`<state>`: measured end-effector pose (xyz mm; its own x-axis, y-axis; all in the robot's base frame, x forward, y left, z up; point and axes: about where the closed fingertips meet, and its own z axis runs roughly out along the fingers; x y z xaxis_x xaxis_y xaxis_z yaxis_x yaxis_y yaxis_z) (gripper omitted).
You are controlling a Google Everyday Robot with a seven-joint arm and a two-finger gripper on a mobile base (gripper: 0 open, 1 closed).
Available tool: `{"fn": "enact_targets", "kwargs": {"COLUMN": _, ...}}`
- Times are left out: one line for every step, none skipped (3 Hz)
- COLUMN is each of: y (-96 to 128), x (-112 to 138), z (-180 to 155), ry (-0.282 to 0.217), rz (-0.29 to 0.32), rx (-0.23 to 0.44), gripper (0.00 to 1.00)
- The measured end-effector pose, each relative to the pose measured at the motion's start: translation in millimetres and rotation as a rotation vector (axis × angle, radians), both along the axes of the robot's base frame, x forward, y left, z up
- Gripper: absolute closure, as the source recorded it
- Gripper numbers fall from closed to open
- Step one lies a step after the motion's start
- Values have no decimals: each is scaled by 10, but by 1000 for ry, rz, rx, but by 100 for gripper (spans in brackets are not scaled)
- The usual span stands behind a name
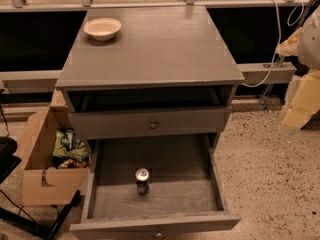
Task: Pick redbull can from middle drawer and place on counter
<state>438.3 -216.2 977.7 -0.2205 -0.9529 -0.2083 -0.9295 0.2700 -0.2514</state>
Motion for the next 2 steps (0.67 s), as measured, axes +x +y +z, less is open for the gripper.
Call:
{"fn": "enact_targets", "kwargs": {"y": 0, "x": 0, "z": 0, "ry": 0, "rz": 0, "rx": 0, "gripper": 0}}
{"fn": "enact_targets", "kwargs": {"y": 92, "x": 57, "z": -389, "ry": -15, "rz": 25, "rx": 127, "gripper": 0}}
